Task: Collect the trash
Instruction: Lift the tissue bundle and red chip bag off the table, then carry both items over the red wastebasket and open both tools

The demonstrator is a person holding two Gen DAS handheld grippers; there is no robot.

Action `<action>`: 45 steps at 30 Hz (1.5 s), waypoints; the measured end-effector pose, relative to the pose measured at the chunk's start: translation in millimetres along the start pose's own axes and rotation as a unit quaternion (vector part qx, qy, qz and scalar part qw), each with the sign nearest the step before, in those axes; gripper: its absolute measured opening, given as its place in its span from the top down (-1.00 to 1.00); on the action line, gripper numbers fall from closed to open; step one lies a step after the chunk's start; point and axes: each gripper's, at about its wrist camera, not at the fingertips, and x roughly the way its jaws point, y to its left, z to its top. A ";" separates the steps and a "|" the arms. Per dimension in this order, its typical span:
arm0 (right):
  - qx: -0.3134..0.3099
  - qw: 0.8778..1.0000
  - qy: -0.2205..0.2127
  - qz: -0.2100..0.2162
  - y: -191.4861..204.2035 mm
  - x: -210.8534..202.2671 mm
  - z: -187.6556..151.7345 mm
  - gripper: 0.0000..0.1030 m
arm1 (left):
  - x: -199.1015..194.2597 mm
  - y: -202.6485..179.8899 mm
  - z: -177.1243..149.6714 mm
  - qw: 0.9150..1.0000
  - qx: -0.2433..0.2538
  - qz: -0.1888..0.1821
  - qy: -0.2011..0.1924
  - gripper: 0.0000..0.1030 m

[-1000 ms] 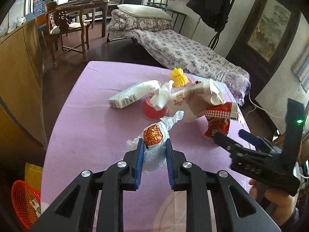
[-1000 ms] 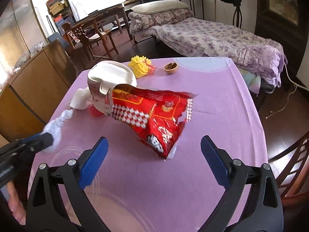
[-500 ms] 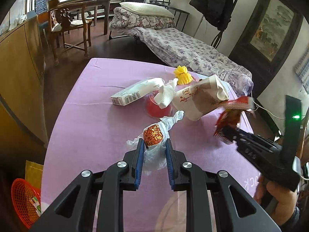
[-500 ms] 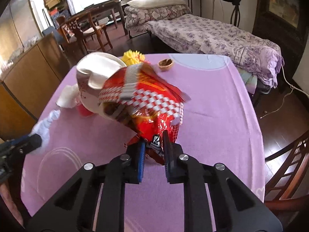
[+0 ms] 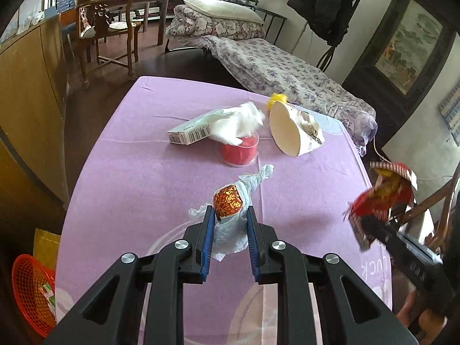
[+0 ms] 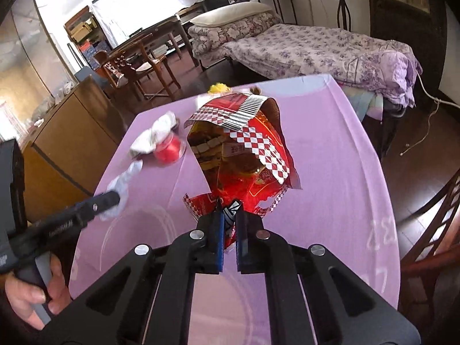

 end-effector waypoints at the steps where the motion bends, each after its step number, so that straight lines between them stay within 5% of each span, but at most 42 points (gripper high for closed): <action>1: 0.003 1.000 0.005 0.002 -0.8 -1.0 -6.0 0.87 | -0.8 0.3 -0.7 1.000 0.000 0.001 -0.001 0.57; 21: -0.038 0.998 0.030 0.035 43.9 -24.4 -46.2 0.88 | -48.1 42.0 -29.9 0.998 -0.045 -0.025 -0.018 0.58; 29: -0.104 0.991 0.030 0.078 105.6 -39.4 -46.8 0.88 | -105.7 69.3 -40.0 0.996 -0.054 -0.026 -0.062 0.58; 45: -0.225 0.955 0.077 0.174 254.8 -27.8 -60.8 0.88 | -178.3 209.4 -90.8 0.980 -0.167 0.048 -0.094 0.58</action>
